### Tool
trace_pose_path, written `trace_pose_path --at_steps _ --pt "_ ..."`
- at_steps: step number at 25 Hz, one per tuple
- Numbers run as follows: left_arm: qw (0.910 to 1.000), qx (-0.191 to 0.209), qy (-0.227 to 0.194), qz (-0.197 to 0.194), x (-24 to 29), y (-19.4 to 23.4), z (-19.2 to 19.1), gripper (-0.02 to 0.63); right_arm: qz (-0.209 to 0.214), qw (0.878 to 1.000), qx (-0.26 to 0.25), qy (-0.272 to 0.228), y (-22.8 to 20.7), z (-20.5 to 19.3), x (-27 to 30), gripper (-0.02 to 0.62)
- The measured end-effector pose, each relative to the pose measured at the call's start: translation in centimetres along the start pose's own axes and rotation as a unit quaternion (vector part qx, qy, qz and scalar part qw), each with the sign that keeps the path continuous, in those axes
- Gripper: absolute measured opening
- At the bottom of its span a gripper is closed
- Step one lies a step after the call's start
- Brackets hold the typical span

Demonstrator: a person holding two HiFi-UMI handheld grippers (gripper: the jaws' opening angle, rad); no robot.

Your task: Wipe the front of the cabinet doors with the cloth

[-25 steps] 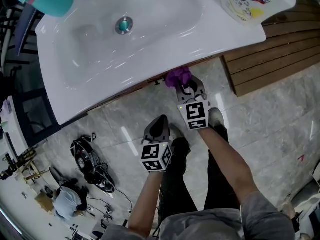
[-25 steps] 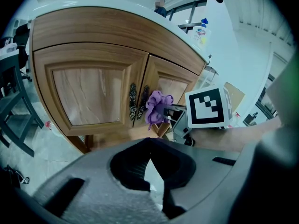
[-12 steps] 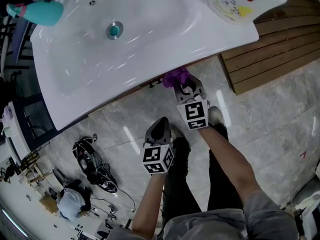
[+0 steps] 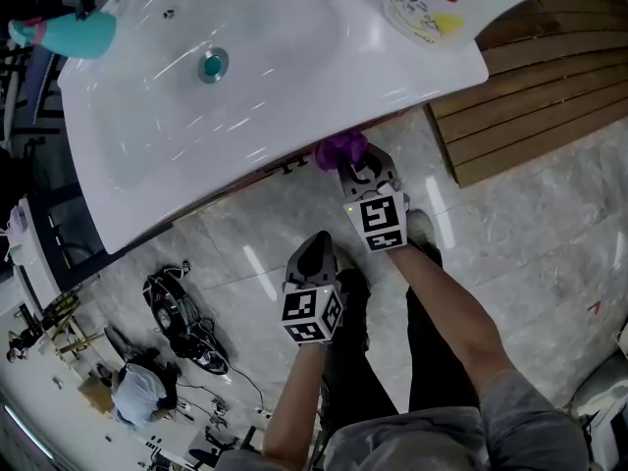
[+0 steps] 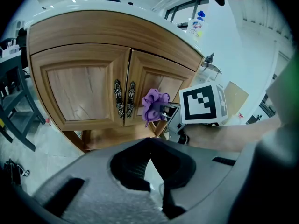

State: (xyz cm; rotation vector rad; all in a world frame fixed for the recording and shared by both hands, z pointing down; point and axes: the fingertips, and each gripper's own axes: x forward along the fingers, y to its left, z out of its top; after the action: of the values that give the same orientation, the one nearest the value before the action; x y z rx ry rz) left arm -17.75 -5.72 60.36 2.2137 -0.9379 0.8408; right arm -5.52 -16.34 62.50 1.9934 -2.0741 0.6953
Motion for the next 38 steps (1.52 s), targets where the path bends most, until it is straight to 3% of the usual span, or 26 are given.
trace_pose_path --at_steps 23,38 --pt "0.9999 -0.009 0.002 0.005 1.8 -6.0 0.4 0.008 0.002 1.000 0.001 0.000 -6.0 0.8 -2.1 0.094" --pt "0.9999 -0.007 0.009 -0.009 2.3 -8.7 0.6 0.008 -0.025 1.000 0.011 0.007 -9.8 1.1 -3.6 0.094"
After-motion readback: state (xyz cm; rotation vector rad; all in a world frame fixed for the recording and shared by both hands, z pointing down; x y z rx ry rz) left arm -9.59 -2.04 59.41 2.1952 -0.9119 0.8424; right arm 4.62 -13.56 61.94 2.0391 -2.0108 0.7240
